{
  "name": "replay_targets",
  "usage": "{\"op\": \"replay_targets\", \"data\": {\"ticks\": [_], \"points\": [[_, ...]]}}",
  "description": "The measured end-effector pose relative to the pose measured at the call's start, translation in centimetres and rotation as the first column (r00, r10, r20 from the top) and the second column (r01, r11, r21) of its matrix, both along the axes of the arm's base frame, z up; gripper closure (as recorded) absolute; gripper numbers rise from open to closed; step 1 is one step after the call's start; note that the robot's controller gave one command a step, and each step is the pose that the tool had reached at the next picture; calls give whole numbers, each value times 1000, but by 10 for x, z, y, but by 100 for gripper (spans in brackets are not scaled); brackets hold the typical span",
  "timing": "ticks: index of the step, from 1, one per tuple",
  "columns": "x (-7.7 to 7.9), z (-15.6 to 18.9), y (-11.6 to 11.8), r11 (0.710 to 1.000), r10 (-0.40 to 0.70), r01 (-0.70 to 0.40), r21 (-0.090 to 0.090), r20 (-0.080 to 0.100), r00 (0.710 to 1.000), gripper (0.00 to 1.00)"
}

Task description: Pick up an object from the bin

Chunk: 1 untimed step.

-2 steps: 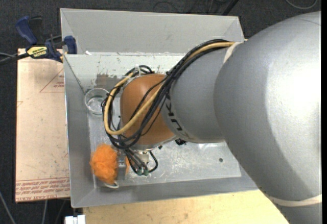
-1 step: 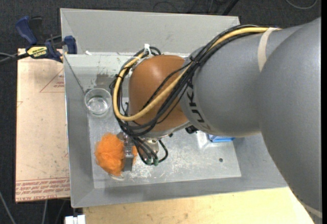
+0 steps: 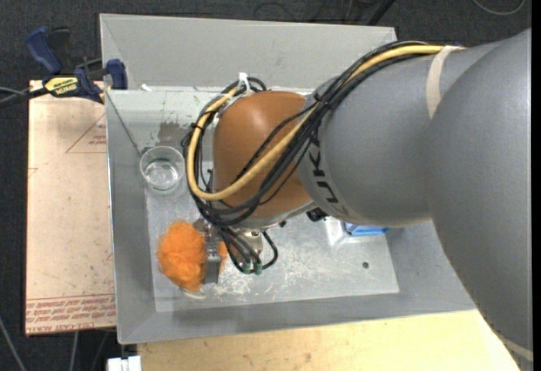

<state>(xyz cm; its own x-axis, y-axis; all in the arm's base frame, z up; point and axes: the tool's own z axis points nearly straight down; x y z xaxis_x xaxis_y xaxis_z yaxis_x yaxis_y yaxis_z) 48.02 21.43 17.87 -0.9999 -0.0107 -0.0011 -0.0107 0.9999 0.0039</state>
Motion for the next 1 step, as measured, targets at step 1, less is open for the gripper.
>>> {"op": "replay_targets", "data": {"ticks": [1], "points": [[7, 152, 1, 998, 55, -55, 1, 5, 998, 100]]}}
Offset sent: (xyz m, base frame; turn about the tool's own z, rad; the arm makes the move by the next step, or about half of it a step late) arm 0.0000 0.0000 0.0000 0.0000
